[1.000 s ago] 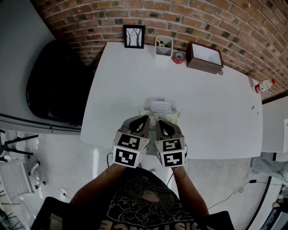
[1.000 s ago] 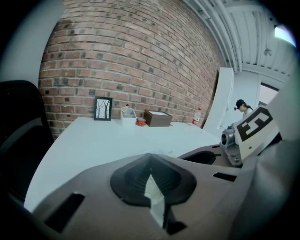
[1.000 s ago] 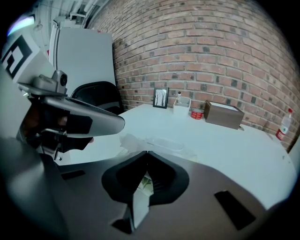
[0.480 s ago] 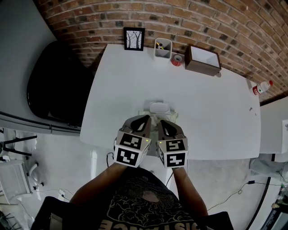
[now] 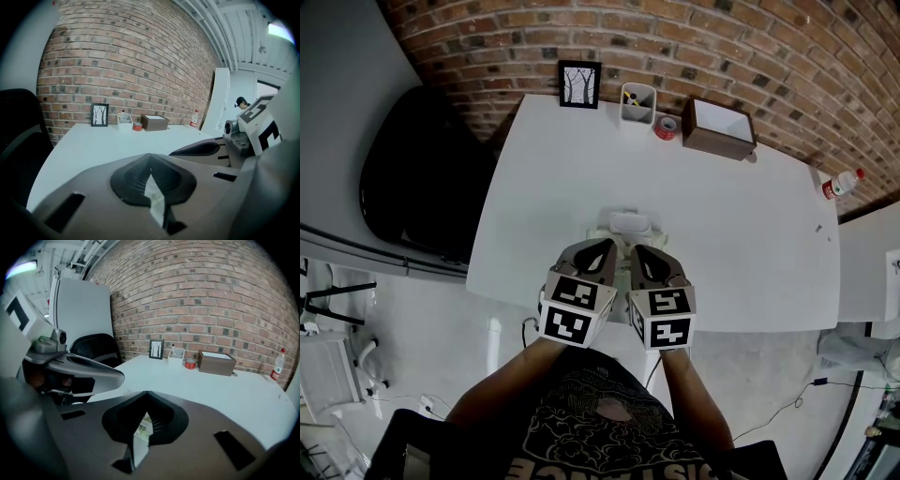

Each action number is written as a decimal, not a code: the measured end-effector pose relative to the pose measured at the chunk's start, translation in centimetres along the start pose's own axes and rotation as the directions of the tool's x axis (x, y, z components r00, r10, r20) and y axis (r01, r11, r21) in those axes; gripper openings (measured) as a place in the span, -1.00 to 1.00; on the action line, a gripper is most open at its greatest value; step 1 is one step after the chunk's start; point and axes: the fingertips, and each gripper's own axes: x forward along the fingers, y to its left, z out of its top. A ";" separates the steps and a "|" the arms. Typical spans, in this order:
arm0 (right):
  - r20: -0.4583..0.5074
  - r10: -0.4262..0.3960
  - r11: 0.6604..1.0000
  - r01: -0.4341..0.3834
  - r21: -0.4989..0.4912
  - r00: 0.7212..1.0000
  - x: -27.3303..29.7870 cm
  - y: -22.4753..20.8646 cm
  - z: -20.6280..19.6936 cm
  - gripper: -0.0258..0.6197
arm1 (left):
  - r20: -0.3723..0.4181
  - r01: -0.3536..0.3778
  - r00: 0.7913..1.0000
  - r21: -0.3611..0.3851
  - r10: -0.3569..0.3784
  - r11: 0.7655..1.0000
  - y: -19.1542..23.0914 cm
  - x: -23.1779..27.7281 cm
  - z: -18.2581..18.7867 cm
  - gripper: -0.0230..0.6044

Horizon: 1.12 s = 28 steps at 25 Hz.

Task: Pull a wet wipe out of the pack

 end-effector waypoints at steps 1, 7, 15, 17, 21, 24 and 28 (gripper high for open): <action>0.006 0.001 1.000 -0.001 0.002 1.000 -0.2 0.0 0.2 -0.87 | 0.003 -0.001 1.000 0.000 0.001 1.000 -0.1 -0.1 0.0 -0.89; 0.037 -0.006 1.000 0.006 -0.010 0.999 -1.2 -0.1 1.1 -0.87 | 0.016 -0.009 1.000 0.001 0.009 1.000 -0.5 -0.9 0.2 -0.89; 0.104 -0.006 0.999 0.009 -0.033 0.995 -3.3 0.2 3.4 -0.87 | 0.039 -0.017 0.999 0.001 0.017 1.000 -1.4 -2.0 0.5 -0.89; 0.116 -0.004 0.999 0.009 -0.040 0.993 -3.8 0.4 3.9 -0.87 | 0.041 -0.019 0.999 0.001 0.019 1.000 -1.6 -2.4 0.4 -0.89; 0.132 0.000 0.999 0.006 -0.049 0.991 -4.8 0.7 4.4 -0.87 | 0.054 -0.029 0.998 0.004 0.028 1.000 -2.0 -3.2 0.5 -0.89; 0.151 0.003 0.999 0.006 -0.054 0.989 -5.5 1.1 4.8 -0.87 | 0.061 -0.034 0.998 0.004 0.033 0.999 -2.4 -3.8 0.5 -0.89; 0.176 0.001 0.998 0.009 -0.055 0.984 -6.4 1.4 5.3 -0.87 | 0.070 -0.040 0.997 0.004 0.039 0.999 -2.8 -4.7 0.4 -0.89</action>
